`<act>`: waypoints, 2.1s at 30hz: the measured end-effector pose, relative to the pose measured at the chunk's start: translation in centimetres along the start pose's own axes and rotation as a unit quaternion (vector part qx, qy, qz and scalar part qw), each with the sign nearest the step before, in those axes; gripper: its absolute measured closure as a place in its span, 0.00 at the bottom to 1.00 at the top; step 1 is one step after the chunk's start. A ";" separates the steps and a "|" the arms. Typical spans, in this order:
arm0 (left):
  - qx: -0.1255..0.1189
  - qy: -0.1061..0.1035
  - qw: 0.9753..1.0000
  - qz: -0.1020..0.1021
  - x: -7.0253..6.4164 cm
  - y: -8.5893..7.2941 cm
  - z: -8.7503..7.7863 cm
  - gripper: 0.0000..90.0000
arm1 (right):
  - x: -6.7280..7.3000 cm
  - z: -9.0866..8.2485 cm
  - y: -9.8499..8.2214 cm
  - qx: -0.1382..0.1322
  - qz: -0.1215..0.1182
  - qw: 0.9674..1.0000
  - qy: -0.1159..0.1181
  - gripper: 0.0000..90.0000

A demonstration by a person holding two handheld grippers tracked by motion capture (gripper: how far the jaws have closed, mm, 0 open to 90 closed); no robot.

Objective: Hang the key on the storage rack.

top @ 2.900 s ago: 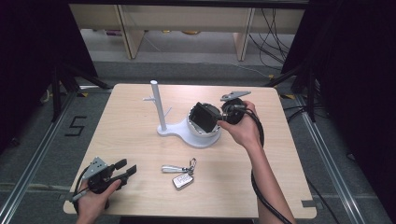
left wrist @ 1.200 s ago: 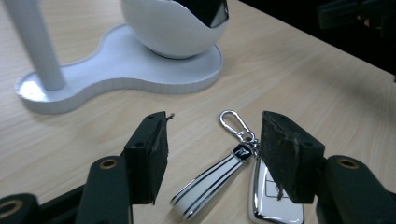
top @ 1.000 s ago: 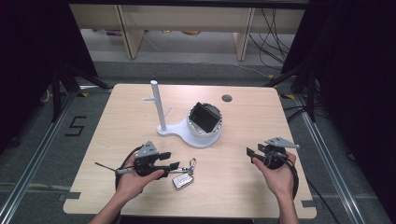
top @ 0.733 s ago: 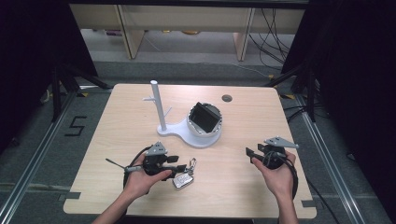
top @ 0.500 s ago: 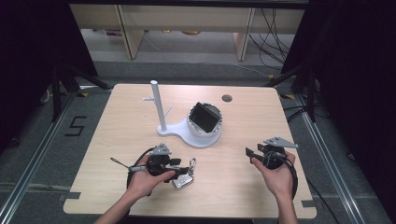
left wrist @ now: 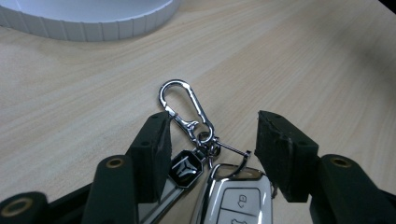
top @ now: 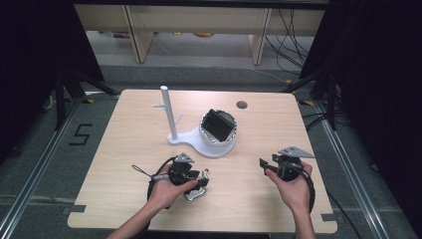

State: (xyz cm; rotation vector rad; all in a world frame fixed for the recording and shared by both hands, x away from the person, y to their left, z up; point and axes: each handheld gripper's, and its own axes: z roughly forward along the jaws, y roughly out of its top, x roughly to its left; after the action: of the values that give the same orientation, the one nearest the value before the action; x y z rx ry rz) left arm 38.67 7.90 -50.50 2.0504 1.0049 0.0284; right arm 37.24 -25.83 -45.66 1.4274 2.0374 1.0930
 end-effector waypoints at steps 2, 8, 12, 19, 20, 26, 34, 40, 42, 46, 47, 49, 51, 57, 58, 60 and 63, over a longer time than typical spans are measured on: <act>0.003 0.008 1.000 -0.001 0.0 0.1 0.1 0.51 | 0.0 0.0 0.0 0.003 -0.002 1.000 -0.002 0.51; 0.005 0.010 1.000 -0.001 -0.3 0.1 -0.1 0.52 | 0.4 -0.1 -0.1 0.006 0.019 1.000 -0.002 0.51; 0.019 0.011 1.000 0.013 -0.5 0.2 -0.2 0.51 | 0.4 -0.2 0.0 0.016 0.017 1.000 -0.001 0.51; 0.031 0.028 0.999 0.022 -0.7 -0.1 0.4 0.52 | 0.4 -0.2 0.0 0.015 0.011 1.000 -0.001 0.50; 0.034 0.033 0.999 0.026 -0.8 -0.1 0.3 0.52 | 0.4 -0.1 0.0 0.015 0.012 1.000 -0.001 0.50; 0.047 0.039 0.998 0.030 -0.9 -0.1 0.2 0.52 | 0.4 0.1 -0.1 0.010 0.013 1.000 0.002 0.50; 0.058 0.046 0.996 0.048 -0.9 0.1 0.2 0.61 | 0.4 0.0 -0.1 0.012 0.011 1.000 0.003 0.50; 0.079 0.068 0.993 0.059 -0.8 0.3 -0.1 0.76 | 0.1 0.0 0.0 0.007 -0.003 1.000 0.007 0.50; 0.078 0.070 0.992 0.066 -0.6 0.3 -0.1 0.77 | 0.1 -0.1 0.0 0.012 -0.003 1.000 0.003 0.50; 0.082 0.073 0.992 0.066 -0.4 0.4 -0.2 0.78 | 0.1 -0.1 0.0 0.011 -0.004 1.000 0.003 0.50; 0.085 0.074 0.992 0.064 -0.5 0.4 -0.3 0.78 | 0.2 -0.1 0.0 0.012 -0.004 1.000 0.003 0.50; 0.093 0.071 0.991 0.065 -0.5 0.5 -0.3 0.78 | 0.1 -0.1 0.0 0.012 -0.004 1.000 0.003 0.50; 0.092 0.071 0.991 0.064 -0.5 0.6 -0.2 0.78 | 0.1 -0.1 0.0 0.012 -0.004 1.000 0.003 0.50; 0.079 0.060 0.994 0.050 -1.0 0.6 0.3 0.62 | 0.3 -0.1 0.0 0.009 0.014 1.000 0.002 0.50; 0.077 0.065 0.994 0.053 -1.1 0.7 0.4 0.61 | 0.3 -0.1 0.0 0.009 0.014 1.000 0.002 0.50; 0.080 0.073 0.992 0.060 -1.2 0.8 0.6 0.60 | 0.3 -0.2 0.0 0.008 0.013 1.000 0.004 0.50; 0.082 0.093 0.989 0.081 -1.5 0.9 0.8 0.63 | 0.0 -0.3 0.1 0.009 -0.002 1.000 0.003 0.50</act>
State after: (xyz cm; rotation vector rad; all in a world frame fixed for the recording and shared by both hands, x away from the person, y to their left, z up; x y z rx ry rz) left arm 38.49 6.04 -49.95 2.3099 0.9782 0.2321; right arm 37.05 -25.90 -45.43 1.4309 2.0571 1.0812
